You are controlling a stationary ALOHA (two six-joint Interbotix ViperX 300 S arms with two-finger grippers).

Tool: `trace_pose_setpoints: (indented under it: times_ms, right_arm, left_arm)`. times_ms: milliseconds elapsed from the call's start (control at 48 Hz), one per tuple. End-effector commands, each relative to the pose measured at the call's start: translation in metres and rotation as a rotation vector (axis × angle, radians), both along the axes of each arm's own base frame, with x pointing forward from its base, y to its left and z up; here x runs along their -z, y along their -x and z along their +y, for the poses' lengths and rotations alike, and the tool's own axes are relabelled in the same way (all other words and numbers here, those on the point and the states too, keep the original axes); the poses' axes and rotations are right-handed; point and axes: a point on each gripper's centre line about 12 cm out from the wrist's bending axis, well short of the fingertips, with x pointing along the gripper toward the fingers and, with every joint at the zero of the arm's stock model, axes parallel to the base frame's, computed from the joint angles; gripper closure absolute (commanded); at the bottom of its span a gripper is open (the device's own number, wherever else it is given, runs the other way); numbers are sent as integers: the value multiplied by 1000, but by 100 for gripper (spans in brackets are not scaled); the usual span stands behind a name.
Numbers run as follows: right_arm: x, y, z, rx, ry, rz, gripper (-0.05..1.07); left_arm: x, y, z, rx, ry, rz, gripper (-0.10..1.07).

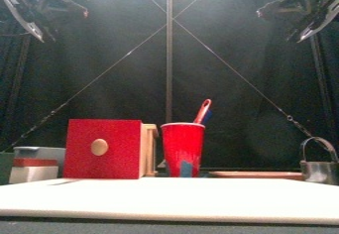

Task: Grab carrot from open drawer and put onto cutting board

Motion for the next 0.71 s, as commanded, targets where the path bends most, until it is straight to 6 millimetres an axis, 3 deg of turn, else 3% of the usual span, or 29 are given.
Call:
trace_pose_setpoints:
  times_ms: [0,104,208,438,688]
  right_arm:
    - [7,-7,-1,5,1,37,103]
    - [14,-22,-3,14,-1,87,102]
    - [10,-50,-15,62,-19,131,99]
    - [4,-137,-44,144,-127,250,99]
    - [28,-225,-57,147,-191,620,99]
  left_arm:
    - [7,-4,10,-51,8,26,98]
    - [4,-4,14,-70,5,18,97]
    - [3,-5,23,-111,4,21,97]
    - [4,-4,48,-234,14,32,97]
    - [9,1,64,-316,18,44,97]
